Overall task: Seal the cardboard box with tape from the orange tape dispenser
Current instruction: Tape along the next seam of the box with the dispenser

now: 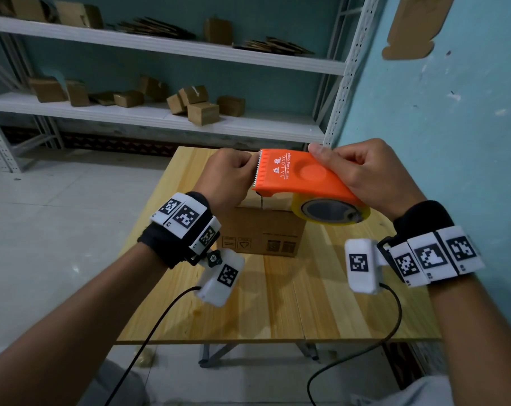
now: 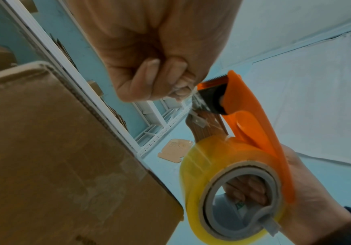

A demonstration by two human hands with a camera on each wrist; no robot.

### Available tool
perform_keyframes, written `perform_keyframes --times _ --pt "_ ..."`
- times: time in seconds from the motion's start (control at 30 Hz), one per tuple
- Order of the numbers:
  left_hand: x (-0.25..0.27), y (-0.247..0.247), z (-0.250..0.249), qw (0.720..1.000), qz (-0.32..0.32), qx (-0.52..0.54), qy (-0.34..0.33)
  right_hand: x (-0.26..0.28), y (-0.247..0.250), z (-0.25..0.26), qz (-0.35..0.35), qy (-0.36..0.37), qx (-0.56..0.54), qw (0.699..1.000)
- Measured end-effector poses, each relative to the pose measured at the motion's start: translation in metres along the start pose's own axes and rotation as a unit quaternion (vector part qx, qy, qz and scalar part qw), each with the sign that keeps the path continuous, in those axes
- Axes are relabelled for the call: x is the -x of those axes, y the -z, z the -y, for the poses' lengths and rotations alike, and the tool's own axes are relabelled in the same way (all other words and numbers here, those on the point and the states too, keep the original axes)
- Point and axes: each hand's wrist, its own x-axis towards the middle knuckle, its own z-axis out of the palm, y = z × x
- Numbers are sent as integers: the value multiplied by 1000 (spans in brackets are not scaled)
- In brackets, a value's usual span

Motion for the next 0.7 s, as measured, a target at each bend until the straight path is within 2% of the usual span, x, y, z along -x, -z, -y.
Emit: perform_keyframes --times 0.23,0.43,0.7 --pt "1 0 -2 1000 0 -5 5 2 3 0 0 -3 -8 1000" --pt "1 22 5 999 -40 0 32 7 24 -10 -34 -23 -15 999" --pt "5 24 18 998 -31 -35 33 11 23 -14 -7 -52 -13 999"
